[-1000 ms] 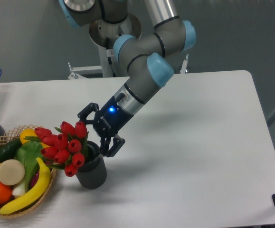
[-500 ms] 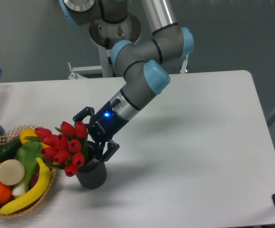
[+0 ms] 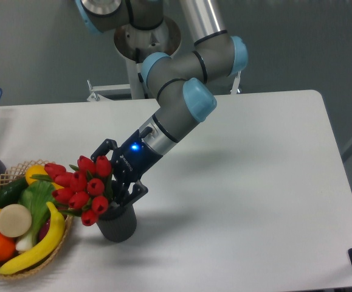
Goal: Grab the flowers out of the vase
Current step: 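Close the gripper on the tulip stems, then lift the gripped tulips straight up out of the black vase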
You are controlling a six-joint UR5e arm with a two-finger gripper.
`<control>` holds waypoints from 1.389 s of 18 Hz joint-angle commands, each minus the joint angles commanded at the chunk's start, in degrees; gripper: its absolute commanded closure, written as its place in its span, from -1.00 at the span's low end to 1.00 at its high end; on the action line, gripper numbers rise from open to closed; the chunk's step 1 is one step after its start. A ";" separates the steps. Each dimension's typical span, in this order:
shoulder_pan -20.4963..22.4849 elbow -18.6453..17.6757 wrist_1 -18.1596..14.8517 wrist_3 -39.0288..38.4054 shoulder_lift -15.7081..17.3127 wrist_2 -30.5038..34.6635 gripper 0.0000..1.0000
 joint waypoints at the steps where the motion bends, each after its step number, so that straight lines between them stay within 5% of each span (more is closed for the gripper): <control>1: 0.00 0.00 0.00 0.09 0.09 0.00 -0.09; 5: 0.09 0.00 0.00 0.00 0.09 0.00 0.08; 12: 0.62 0.18 0.00 -0.88 0.70 -2.54 0.09; 25: 1.41 3.25 -0.09 -15.02 5.71 -5.36 0.11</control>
